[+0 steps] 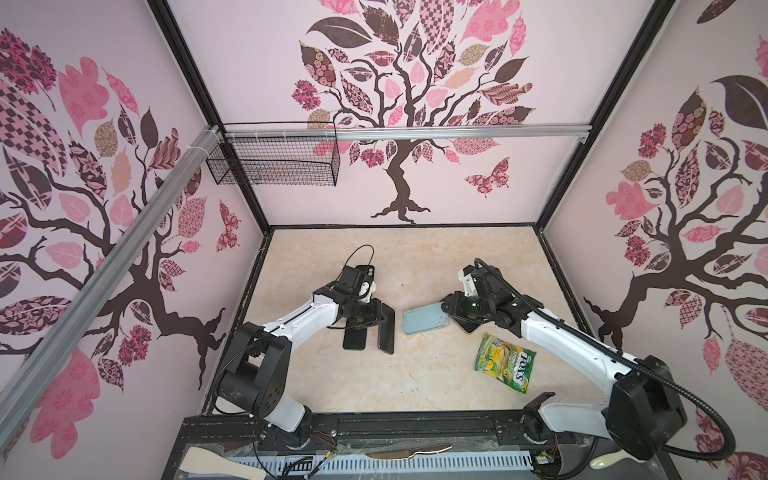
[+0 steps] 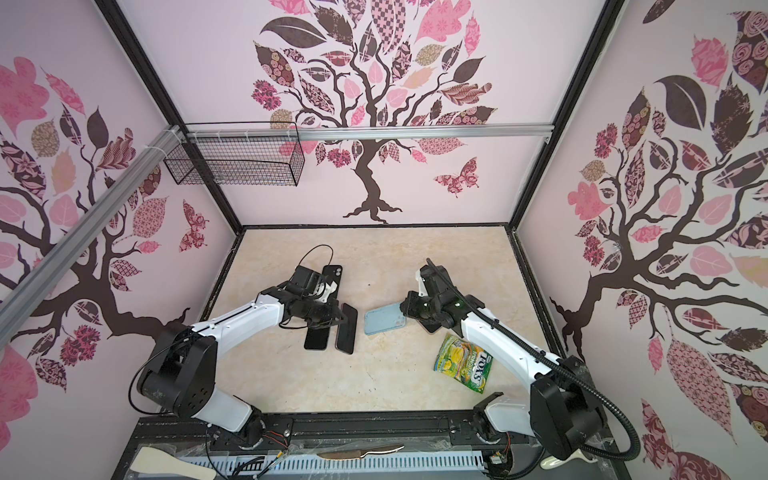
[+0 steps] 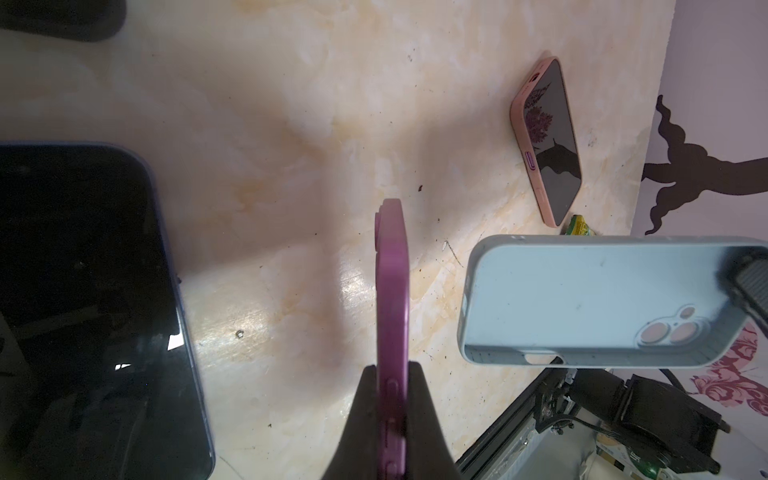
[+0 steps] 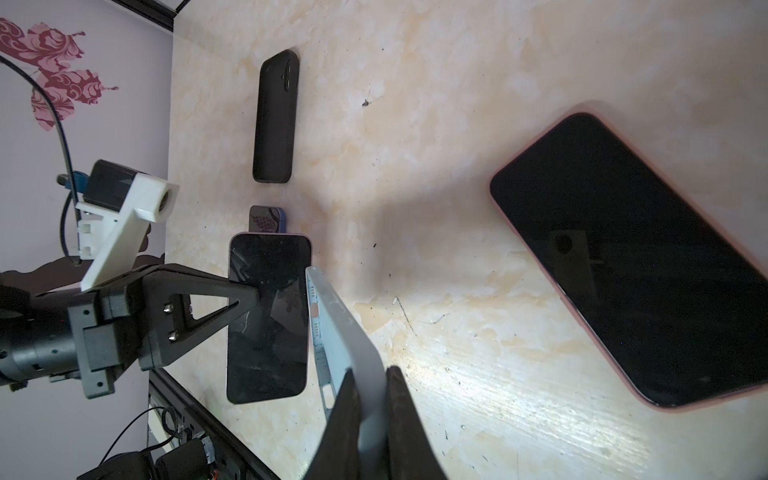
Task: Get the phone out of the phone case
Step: 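Draw the right gripper with the case away from the left gripper holding the phone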
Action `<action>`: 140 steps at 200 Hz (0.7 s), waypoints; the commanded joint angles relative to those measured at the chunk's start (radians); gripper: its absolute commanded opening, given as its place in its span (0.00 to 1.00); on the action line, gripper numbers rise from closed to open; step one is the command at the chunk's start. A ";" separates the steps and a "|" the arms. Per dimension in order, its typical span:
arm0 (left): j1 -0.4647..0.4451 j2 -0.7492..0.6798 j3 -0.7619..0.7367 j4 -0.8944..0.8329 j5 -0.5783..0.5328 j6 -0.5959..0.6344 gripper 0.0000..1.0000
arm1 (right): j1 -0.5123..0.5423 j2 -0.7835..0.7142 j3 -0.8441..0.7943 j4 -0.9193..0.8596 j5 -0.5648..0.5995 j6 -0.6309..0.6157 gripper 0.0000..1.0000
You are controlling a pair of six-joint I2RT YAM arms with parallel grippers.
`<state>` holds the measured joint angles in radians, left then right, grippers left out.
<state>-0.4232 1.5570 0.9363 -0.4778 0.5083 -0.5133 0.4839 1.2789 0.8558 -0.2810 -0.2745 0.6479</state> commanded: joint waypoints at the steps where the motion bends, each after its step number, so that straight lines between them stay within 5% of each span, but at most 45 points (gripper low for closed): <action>1: 0.016 0.015 -0.022 0.061 0.058 -0.024 0.00 | 0.001 0.010 -0.007 0.033 0.002 -0.015 0.00; 140: 0.063 0.115 -0.006 0.131 0.105 -0.018 0.00 | -0.005 0.157 0.026 -0.010 -0.044 -0.004 0.00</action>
<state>-0.3672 1.6505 0.9325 -0.3927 0.5884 -0.5270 0.4828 1.3903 0.8440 -0.2619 -0.2970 0.6289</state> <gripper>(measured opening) 0.087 0.122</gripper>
